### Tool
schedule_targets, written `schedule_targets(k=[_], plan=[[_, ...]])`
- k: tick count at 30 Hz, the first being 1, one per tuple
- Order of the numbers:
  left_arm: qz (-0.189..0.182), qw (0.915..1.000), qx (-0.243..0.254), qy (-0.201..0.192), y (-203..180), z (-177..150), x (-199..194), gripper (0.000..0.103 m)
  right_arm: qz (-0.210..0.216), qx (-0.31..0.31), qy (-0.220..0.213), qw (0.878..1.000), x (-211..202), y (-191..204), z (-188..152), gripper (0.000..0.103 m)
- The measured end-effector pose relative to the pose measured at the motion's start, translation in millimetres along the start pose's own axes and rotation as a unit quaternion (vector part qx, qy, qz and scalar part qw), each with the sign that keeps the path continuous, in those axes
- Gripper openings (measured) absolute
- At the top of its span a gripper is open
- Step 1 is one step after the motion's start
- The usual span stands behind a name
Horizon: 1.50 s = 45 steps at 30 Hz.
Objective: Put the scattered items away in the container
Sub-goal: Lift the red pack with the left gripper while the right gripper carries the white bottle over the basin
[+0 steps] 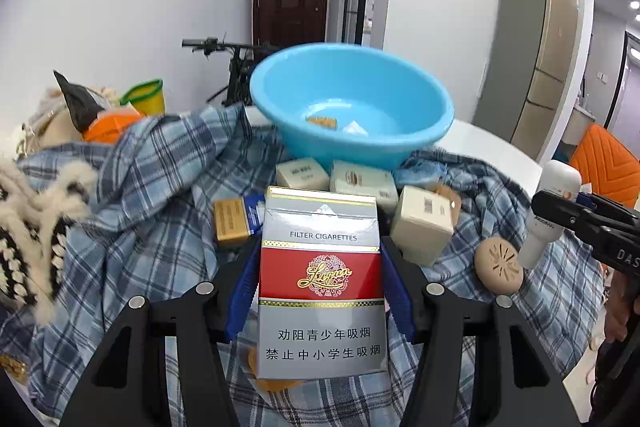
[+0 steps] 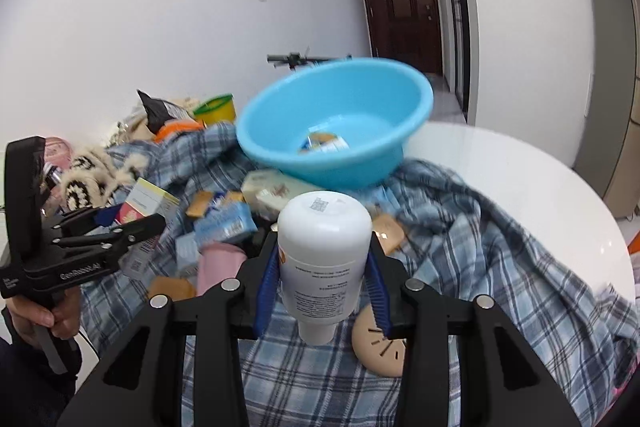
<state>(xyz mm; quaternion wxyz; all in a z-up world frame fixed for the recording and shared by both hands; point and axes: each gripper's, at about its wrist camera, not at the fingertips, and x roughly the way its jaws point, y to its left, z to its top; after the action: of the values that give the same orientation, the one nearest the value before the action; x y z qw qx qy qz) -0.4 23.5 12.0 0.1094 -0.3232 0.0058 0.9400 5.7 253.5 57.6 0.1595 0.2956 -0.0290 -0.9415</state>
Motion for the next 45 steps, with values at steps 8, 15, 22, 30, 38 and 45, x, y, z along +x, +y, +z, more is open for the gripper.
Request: schedule_targets(k=[8, 15, 22, 30, 38, 45], plan=[[-0.005, 0.9999, 0.008, -0.006, -5.9, 11.0, -4.0, 0.06, 0.004, -0.006, -0.002, 1.0, -4.6, 3.2, 3.8, 0.038], [0.009, 0.9987, 0.001, -0.05, -1.3, 58.9, -4.9, 0.06, -0.009, -0.029, -0.054, 0.998, -10.7, 7.5, 46.8, 0.038], [-0.001, 0.9932, 0.014, -0.115, -4.8, 98.1, -47.8, 0.06, -0.011, -0.041, -0.12, 0.992, -41.2, 15.2, 80.7, 0.038], [-0.009, 0.9915, 0.028, -0.127, -13.6, 115.3, -49.0, 0.06, -0.022, -0.043, -0.137, 0.989, -41.9, 21.0, 94.4, 0.038], [-0.009, 0.9894, -0.003, -0.145, -15.4, 186.4, 3.6, 0.06, -0.033, -0.035, -0.158, 0.986, -9.7, 14.7, 153.3, 0.038], [-0.002, 0.9844, -0.035, -0.173, -2.7, 260.9, 50.3, 0.06, -0.015, 0.03, -0.14, 0.99, 34.4, -14.7, 224.5, 0.038]])
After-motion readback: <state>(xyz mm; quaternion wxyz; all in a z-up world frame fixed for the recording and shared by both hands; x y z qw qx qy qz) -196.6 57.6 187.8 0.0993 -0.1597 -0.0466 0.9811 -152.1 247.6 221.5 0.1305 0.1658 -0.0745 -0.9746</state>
